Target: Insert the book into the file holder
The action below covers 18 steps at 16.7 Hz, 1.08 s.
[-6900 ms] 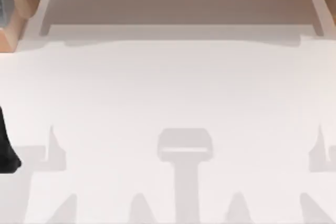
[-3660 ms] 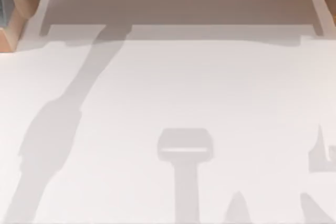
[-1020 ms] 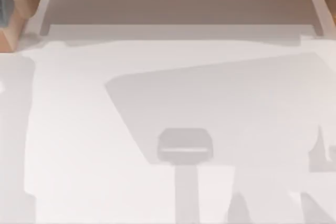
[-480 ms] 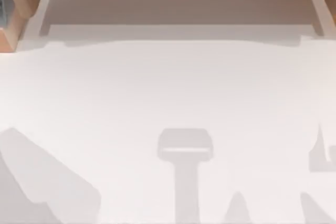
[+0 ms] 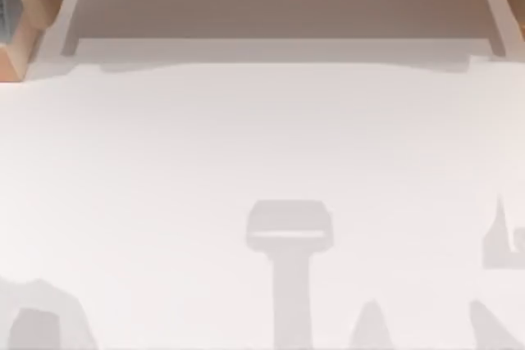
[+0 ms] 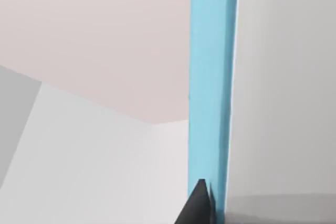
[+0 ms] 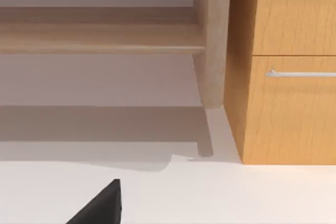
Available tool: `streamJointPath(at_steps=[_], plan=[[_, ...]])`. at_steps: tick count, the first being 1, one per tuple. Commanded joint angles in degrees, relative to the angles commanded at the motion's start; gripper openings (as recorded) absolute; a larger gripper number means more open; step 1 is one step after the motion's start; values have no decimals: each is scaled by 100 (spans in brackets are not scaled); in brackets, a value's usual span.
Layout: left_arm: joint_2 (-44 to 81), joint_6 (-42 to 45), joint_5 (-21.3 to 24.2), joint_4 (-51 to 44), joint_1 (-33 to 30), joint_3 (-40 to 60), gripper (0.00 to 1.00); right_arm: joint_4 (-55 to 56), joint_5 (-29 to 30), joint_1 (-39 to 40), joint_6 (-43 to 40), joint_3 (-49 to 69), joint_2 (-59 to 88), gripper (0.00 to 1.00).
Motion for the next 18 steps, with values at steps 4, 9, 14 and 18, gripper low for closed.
streamJointPath(at_steps=[4, 9, 14, 18], plan=[[786, 1145, 777, 717, -162, -282, 0, 0, 0, 0, 0, 0, 0, 100], [1917, 2419, 1723, 1612, -702, -232, 0, 0, 0, 0, 0, 0, 0, 100], [3026, 3331, 2458, 2398, -1326, 100, 0, 0, 0, 0, 0, 0, 0, 100], [3762, 3768, 2842, 2875, -1741, 454, 0, 0, 0, 0, 0, 0, 0, 100]])
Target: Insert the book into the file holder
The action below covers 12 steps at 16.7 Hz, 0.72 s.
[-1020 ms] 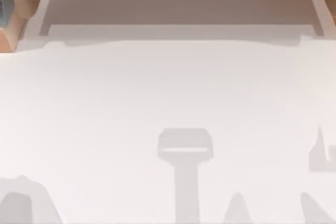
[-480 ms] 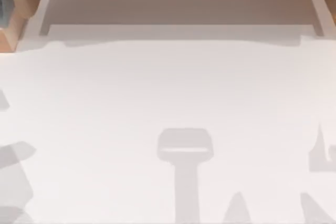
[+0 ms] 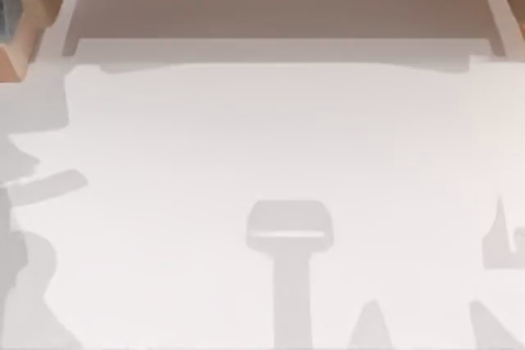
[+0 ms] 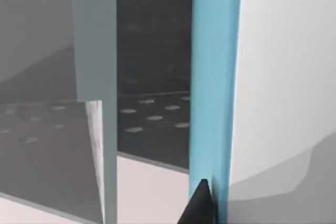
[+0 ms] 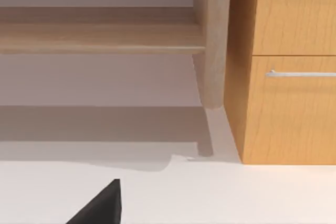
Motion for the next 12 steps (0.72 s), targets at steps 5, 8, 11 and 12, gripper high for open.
streamJointPath(at_steps=[5, 8, 11, 12], plan=[[474, 197, 196, 257, -257, 246, 0, 0, 0, 0, 0, 0, 0, 100], [498, 204, 203, 267, -269, 257, 0, 0, 0, 0, 0, 0, 0, 100], [498, 204, 203, 267, -269, 257, 0, 0, 0, 0, 0, 0, 0, 100], [482, 208, 197, 263, -241, 235, 0, 0, 0, 0, 0, 0, 0, 100]])
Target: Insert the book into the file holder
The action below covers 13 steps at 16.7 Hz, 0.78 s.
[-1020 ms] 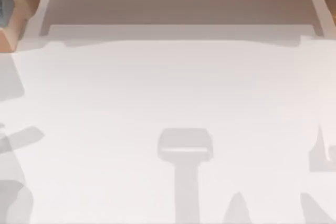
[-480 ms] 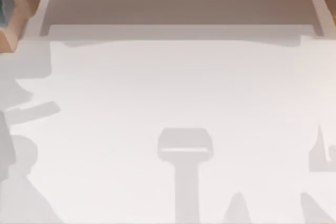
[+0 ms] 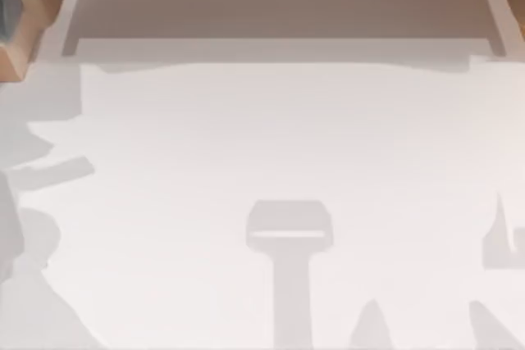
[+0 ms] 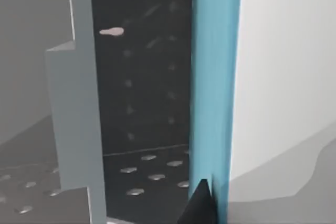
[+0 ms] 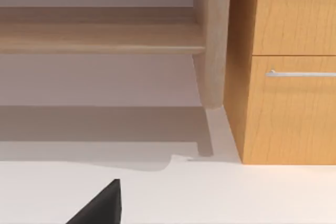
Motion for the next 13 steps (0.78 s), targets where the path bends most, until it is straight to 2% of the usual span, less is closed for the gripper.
streamJointPath(at_steps=[8, 12, 13], plan=[[524, -83, -198, -61, -252, 645, 0, 0, 0, 0, 0, 0, 0, 100], [538, -85, -203, -65, -256, 656, 0, 0, 0, 0, 0, 0, 0, 100], [538, -85, -203, -65, -256, 656, 8, 0, 0, 0, 0, 0, 0, 100]])
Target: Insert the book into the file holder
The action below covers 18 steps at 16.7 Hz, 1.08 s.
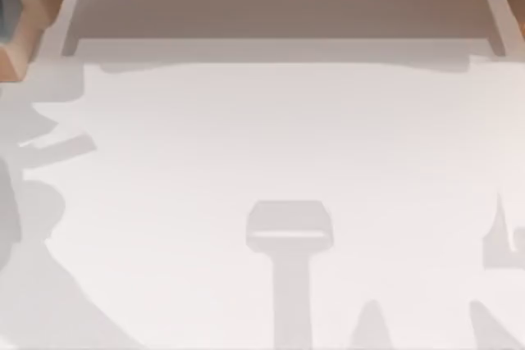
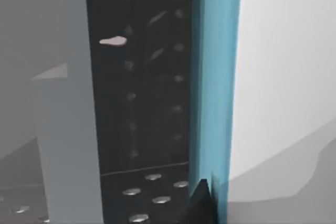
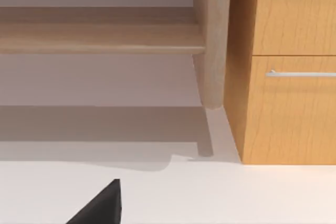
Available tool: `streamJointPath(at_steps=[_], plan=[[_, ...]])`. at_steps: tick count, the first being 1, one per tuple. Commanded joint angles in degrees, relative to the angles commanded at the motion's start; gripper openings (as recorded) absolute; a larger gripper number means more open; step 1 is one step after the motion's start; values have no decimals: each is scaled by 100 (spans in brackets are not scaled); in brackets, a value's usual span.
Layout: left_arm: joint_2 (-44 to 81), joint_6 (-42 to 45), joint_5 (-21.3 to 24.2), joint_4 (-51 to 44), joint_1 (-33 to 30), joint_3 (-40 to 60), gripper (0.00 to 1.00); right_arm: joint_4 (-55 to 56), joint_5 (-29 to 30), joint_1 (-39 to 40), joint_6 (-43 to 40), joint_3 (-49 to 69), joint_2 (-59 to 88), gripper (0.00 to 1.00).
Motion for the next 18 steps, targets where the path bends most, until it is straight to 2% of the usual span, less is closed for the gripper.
streamJointPath(at_steps=[12, 18], plan=[[0, 0, 0, 0, 0, 0, 98, 0, 0, 0, 0, 0, 0, 100], [0, 0, 0, 0, 0, 0, 100, 0, 0, 0, 0, 0, 0, 100]])
